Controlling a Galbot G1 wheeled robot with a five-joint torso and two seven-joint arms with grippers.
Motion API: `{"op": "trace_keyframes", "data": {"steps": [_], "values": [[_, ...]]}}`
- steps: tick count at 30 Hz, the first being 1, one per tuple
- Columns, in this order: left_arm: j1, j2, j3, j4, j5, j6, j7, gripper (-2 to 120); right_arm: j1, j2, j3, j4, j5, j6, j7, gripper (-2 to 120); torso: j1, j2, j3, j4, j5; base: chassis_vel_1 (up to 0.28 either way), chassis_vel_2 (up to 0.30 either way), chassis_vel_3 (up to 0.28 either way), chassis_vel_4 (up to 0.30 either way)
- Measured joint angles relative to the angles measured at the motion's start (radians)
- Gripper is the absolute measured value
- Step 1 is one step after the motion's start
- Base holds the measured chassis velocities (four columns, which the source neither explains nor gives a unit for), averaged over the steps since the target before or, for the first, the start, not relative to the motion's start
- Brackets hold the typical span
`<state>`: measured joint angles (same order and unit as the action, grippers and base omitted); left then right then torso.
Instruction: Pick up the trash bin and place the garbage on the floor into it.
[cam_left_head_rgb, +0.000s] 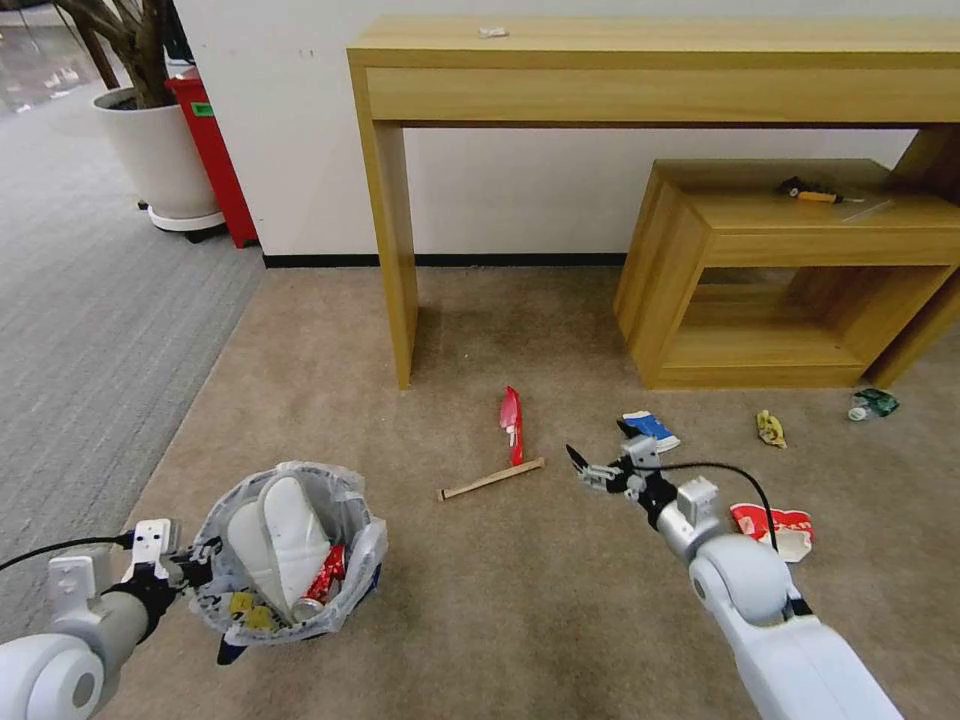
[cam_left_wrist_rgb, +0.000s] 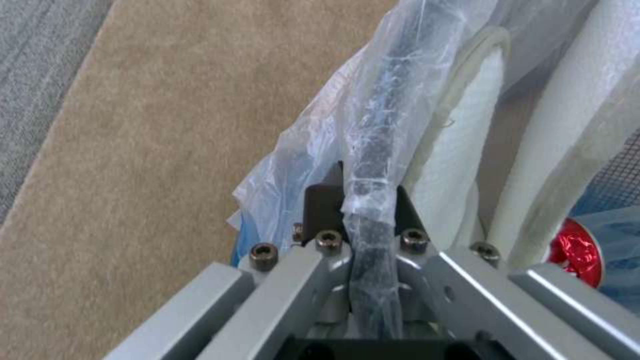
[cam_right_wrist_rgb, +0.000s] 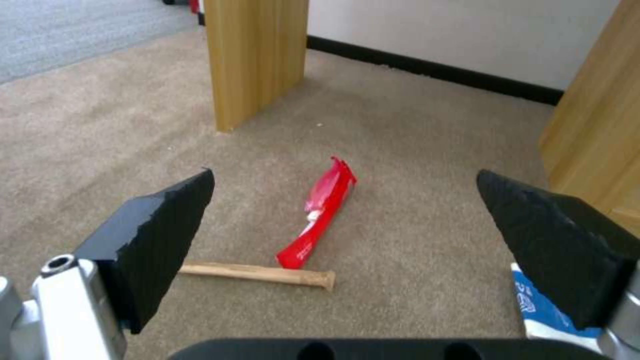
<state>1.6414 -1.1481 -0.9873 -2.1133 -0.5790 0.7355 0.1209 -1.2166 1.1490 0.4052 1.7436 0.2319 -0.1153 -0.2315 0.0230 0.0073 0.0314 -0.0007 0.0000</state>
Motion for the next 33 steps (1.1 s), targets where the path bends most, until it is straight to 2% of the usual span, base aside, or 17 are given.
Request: {"op": "trace_keyframes", "data": {"steps": [5,15,19,21,23,24,27,28,31,33], "values": [[0.005,-0.006,-0.004,-0.014,0.001,0.0,-0.001,0,-0.031,0.018,0.023,0.003,-0.015,0.01,-0.009,100,0.0,0.0,0.0,0.0001,-0.0004,-0.13,0.154,0.143,-0.145],[0.002,-0.019,0.006,-0.025,0.01,0.0,-0.004,0,-0.045,-0.006,0.02,0.0,-0.03,0.012,-0.026,100,0.0,0.0,0.0,0.0,-0.0002,-0.237,0.238,0.233,-0.249],[0.003,-0.025,0.006,-0.032,0.01,0.0,-0.004,0,-0.007,-0.028,-0.009,-0.046,-0.034,0.014,-0.06,100,0.001,0.0,0.001,-0.0001,0.0004,-0.194,0.209,0.195,-0.219],[0.004,-0.028,0.003,-0.035,0.01,0.0,-0.004,0,0.043,-0.062,-0.042,-0.099,-0.035,0.022,-0.115,100,0.001,0.0,0.001,0.0,-0.0003,-0.119,0.157,0.129,-0.098],[0.005,-0.033,0.001,-0.038,0.01,0.0,-0.005,0,0.104,-0.111,-0.097,-0.162,-0.05,0.036,-0.217,100,0.0,0.0,0.0,0.0001,-0.0002,-0.004,0.019,0.021,-0.028],[0.005,-0.033,0.001,-0.038,0.01,0.0,-0.005,0,0.104,-0.111,-0.097,-0.162,-0.05,0.036,-0.217,100,0.0,0.0,0.0,0.0001,-0.0002,0.0,0.0,0.0,0.0],[0.01,-0.049,-0.002,-0.045,0.011,0.0,-0.007,0,0.213,-0.18,-0.225,-0.26,-0.096,0.069,-0.391,100,0.0,0.0,0.0,0.0,-0.0002,0.02,-0.044,-0.024,0.047],[0.01,-0.049,-0.002,-0.045,0.011,0.0,-0.007,0,0.213,-0.18,-0.225,-0.26,-0.096,0.069,-0.391,100,0.0,0.0,0.0,0.0,-0.0002,0.037,-0.061,-0.021,0.035],[0.016,-0.064,-0.005,-0.053,0.017,0.0,-0.008,0,0.311,-0.214,-0.363,-0.32,-0.131,0.084,-0.477,100,0.0,0.0,0.0,0.0,-0.0003,0.0,0.0,0.0,0.0],[0.017,-0.068,-0.005,-0.055,0.019,0.0,-0.008,0,0.336,-0.217,-0.399,-0.333,-0.139,0.086,-0.491,100,0.0,0.0,0.0,-0.0001,-0.0003,0.0,0.0,0.0,0.0]]}}
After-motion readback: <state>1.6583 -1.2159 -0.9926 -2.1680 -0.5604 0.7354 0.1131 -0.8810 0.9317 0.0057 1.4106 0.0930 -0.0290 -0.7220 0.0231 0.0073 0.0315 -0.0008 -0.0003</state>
